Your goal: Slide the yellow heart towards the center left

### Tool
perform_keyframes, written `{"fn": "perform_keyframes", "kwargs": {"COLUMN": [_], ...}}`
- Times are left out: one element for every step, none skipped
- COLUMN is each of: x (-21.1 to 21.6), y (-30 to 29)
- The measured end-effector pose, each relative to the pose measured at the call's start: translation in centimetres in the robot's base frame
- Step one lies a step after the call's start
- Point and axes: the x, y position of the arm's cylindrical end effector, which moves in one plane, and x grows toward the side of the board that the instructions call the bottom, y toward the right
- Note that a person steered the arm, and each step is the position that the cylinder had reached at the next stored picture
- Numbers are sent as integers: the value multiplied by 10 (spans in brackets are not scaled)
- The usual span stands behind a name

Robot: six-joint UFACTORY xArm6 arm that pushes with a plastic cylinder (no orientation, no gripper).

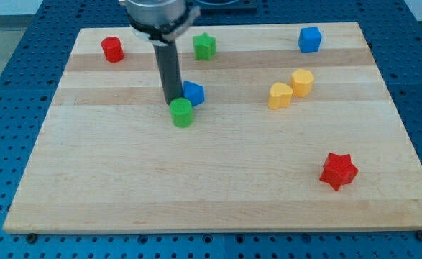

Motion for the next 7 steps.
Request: {"fn": "perform_keyframes", "kwargs": {"x": [3,30,41,41,-5,-30,-5], "y": [1,50,135,221,230,169,66]}}
